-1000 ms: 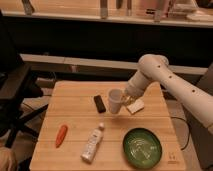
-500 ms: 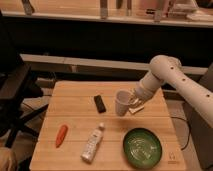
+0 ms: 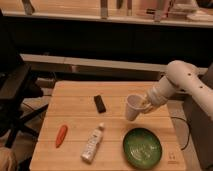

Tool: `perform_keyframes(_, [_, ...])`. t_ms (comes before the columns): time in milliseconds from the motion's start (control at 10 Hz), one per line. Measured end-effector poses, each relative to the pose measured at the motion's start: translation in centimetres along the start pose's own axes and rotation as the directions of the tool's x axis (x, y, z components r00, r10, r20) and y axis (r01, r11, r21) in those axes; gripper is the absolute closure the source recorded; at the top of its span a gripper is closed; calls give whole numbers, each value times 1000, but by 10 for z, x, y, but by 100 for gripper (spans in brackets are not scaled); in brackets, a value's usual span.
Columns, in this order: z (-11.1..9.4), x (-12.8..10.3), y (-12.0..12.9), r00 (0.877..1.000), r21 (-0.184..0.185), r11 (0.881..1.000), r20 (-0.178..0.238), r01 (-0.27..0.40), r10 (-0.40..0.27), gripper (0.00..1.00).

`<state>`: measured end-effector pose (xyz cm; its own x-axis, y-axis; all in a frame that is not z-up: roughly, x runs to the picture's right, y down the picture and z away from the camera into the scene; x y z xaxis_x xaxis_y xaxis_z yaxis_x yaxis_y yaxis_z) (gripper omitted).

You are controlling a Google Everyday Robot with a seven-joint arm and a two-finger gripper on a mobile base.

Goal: Place the ceramic cup in the ceramic bowl

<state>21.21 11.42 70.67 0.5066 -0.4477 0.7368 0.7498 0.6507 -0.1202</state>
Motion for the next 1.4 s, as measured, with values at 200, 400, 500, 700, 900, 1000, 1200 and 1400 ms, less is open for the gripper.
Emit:
perform_keyframes(200, [-2, 2, 26, 999, 8, 999, 6, -34, 33, 99])
perform_keyframes(400, [2, -6, 42, 999, 2, 1000, 16, -28, 28, 99])
perform_keyframes(500, [4, -8, 47, 1000, 1, 1000, 20, -23, 23, 99])
perform_keyframes(700, [8, -9, 54, 999, -7, 1000, 28, -24, 24, 99])
perform_keyframes(900, [9, -14, 64, 999, -27, 999, 42, -32, 33, 99])
perform_keyframes(1000, [13, -18, 71, 998, -42, 999, 50, -32, 34, 99])
perform_keyframes(1200, [16, -23, 78, 998, -60, 998, 59, -31, 35, 99])
perform_keyframes(1400, [17, -25, 82, 997, -68, 997, 73, -33, 38, 99])
